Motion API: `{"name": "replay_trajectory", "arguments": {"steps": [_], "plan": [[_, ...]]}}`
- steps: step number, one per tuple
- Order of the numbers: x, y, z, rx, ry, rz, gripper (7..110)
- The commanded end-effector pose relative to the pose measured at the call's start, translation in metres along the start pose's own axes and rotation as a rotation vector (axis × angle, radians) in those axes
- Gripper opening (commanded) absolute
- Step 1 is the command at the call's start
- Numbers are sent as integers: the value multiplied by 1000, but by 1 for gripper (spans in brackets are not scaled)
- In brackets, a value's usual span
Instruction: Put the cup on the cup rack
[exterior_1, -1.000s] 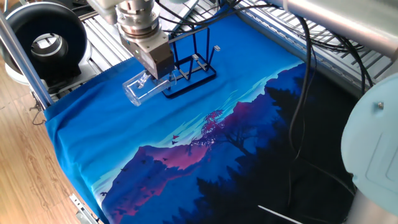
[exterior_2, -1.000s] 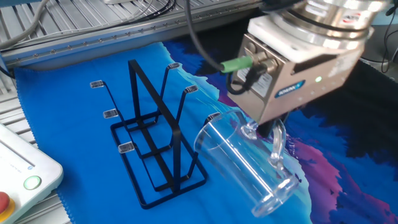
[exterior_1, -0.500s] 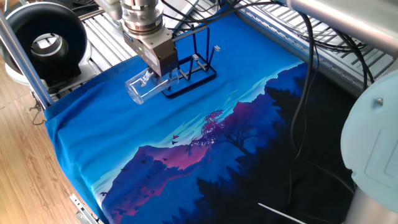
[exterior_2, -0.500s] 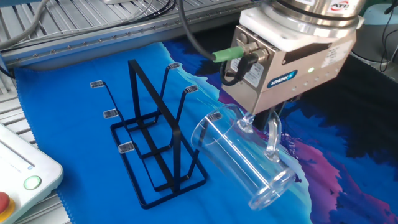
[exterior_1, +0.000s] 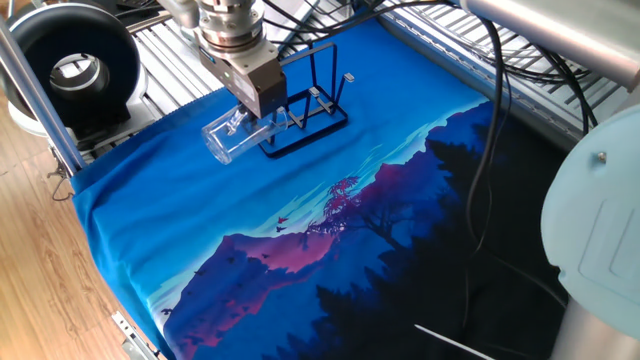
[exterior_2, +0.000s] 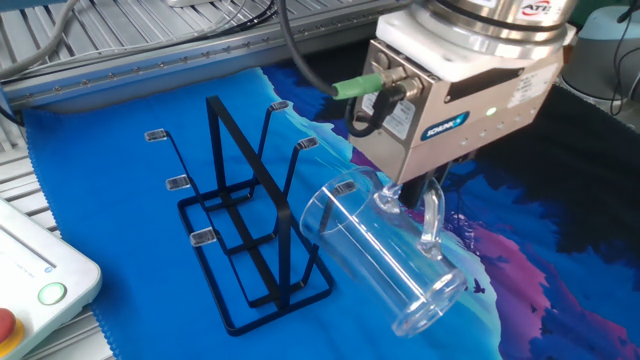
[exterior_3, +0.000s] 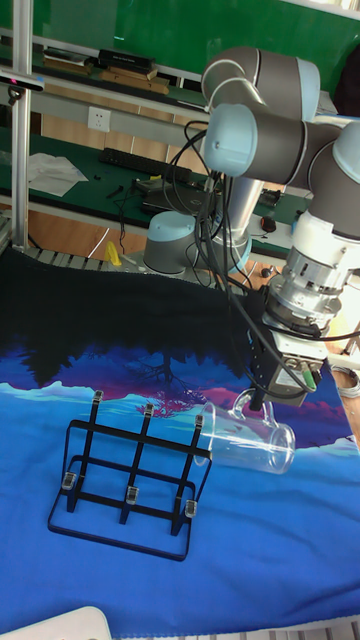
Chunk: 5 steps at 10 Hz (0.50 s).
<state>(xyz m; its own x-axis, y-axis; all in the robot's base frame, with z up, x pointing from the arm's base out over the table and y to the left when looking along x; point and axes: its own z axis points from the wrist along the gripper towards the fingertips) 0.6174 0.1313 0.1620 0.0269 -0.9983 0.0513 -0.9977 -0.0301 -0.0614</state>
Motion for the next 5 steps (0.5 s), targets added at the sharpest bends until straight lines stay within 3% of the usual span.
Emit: {"name": "replay_trajectory", "arguments": {"steps": [1, 5], "plan": [[2, -4, 1, 4, -7, -5, 7], [4, -7, 4, 7, -10, -13, 7]]}}
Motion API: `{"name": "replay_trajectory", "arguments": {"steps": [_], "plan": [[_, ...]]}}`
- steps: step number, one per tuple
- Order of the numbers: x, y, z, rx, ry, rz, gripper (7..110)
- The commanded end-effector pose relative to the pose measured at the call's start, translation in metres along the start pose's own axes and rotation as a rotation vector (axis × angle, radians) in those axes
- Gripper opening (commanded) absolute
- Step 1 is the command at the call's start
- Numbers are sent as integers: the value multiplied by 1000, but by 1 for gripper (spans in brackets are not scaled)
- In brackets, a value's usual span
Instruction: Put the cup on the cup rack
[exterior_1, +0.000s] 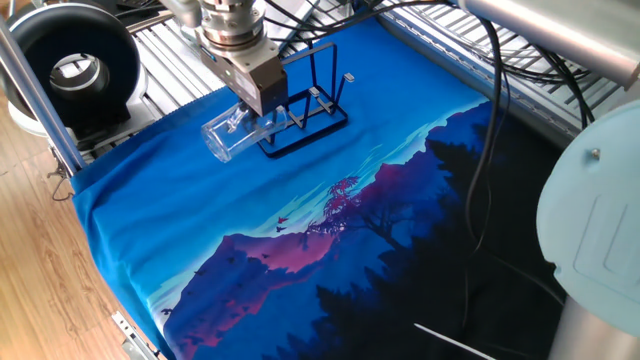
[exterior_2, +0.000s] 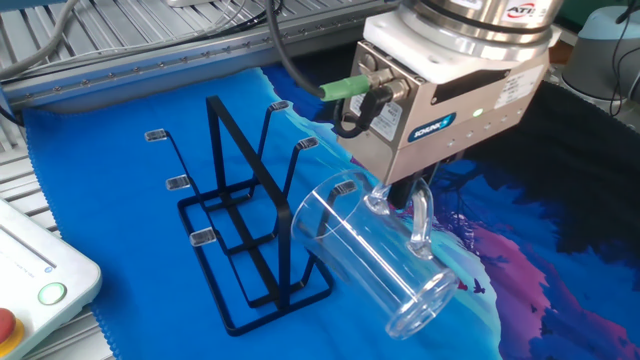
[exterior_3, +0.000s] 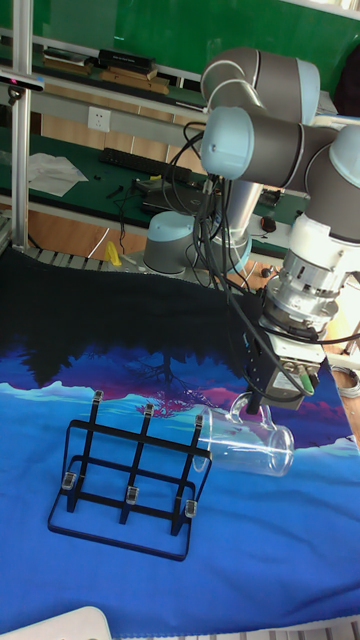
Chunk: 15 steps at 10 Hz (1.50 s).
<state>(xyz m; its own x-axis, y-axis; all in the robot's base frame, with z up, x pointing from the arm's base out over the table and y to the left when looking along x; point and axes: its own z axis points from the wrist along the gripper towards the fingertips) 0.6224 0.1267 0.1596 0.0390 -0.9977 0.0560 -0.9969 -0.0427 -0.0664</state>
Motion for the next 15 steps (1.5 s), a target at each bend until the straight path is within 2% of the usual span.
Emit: {"name": "replay_trajectory", "arguments": {"steps": [1, 15], "plan": [[0, -2, 1, 0, -14, 0, 7], [18, 7, -2, -11, -8, -27, 7]]}}
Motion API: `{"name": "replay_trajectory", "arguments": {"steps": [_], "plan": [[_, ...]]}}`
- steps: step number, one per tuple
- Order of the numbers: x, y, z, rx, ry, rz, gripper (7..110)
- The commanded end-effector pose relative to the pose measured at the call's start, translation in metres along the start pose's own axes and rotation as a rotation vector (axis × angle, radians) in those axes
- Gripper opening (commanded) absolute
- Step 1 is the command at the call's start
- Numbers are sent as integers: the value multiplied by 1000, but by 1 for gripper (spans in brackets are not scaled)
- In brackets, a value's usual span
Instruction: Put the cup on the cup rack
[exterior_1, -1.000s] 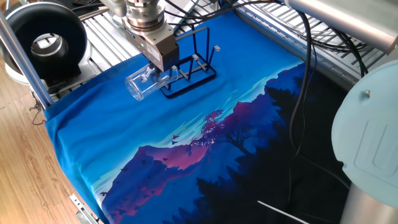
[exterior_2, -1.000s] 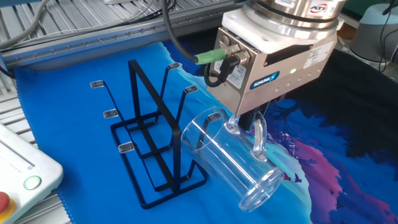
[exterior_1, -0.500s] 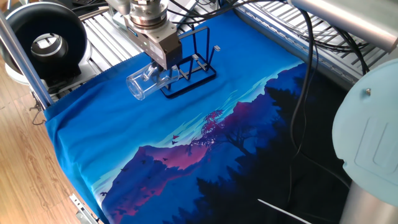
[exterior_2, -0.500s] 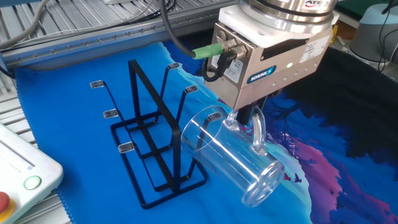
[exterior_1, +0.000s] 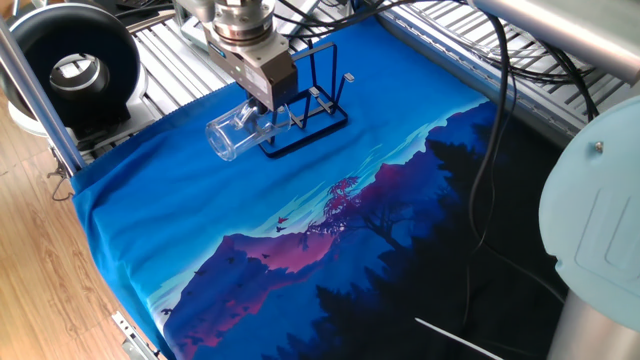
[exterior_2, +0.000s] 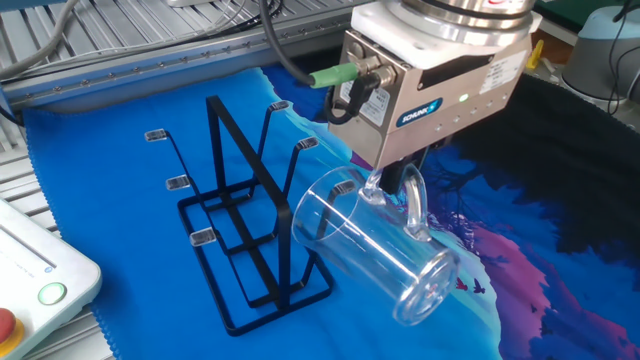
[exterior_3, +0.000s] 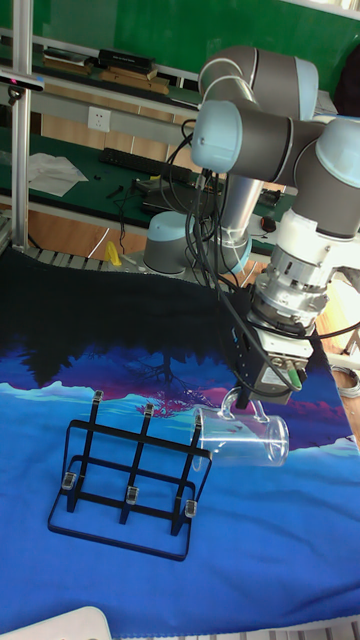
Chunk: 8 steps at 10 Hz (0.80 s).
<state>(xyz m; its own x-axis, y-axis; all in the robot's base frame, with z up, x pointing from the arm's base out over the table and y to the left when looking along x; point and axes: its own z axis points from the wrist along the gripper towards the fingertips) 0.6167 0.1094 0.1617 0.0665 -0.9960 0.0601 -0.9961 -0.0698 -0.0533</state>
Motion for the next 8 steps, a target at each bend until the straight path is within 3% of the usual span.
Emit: {"name": "replay_trajectory", "arguments": {"steps": [1, 8], "plan": [[1, 1, -1, 1, -11, -1, 7], [6, 2, 1, 2, -8, -6, 7]]}}
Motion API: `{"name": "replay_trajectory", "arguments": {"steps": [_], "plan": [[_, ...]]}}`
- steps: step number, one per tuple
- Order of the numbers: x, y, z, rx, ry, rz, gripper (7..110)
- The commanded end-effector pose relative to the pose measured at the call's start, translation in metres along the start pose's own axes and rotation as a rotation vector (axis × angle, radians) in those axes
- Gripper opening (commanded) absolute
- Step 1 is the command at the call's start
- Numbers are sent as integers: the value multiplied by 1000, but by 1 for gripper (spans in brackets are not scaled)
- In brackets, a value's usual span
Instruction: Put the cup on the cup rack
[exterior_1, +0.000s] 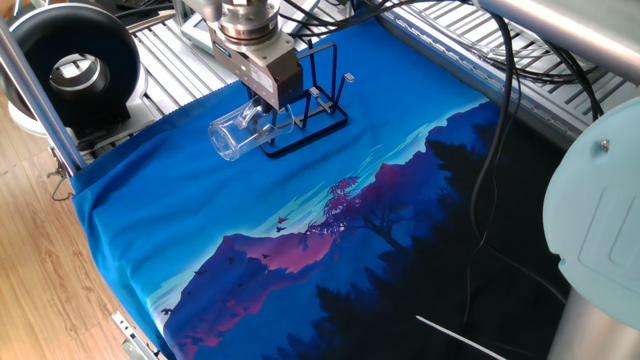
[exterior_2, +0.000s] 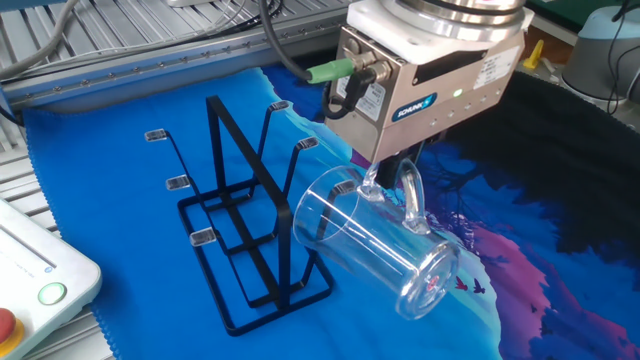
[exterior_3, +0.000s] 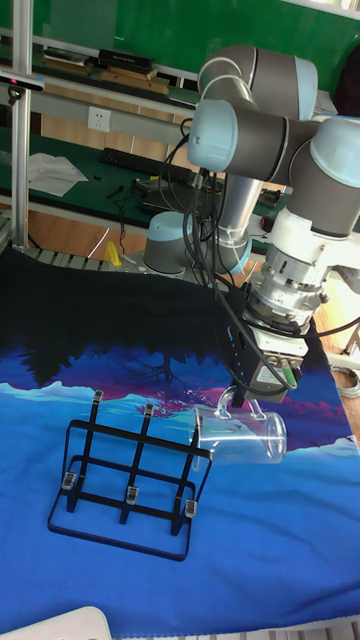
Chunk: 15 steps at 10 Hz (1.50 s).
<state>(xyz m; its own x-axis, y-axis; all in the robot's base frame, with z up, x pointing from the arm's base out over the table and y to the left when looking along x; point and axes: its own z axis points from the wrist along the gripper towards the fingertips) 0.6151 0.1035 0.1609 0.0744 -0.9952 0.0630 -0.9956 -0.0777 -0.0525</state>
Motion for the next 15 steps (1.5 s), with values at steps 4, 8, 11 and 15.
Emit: {"name": "replay_trajectory", "arguments": {"steps": [4, 8, 11, 15], "plan": [[2, 0, 1, 6, -10, 1, 7], [2, -2, 2, 9, -14, -11, 7], [0, -5, 2, 21, -25, -36, 7], [4, -6, 3, 27, -24, -44, 7]]}}
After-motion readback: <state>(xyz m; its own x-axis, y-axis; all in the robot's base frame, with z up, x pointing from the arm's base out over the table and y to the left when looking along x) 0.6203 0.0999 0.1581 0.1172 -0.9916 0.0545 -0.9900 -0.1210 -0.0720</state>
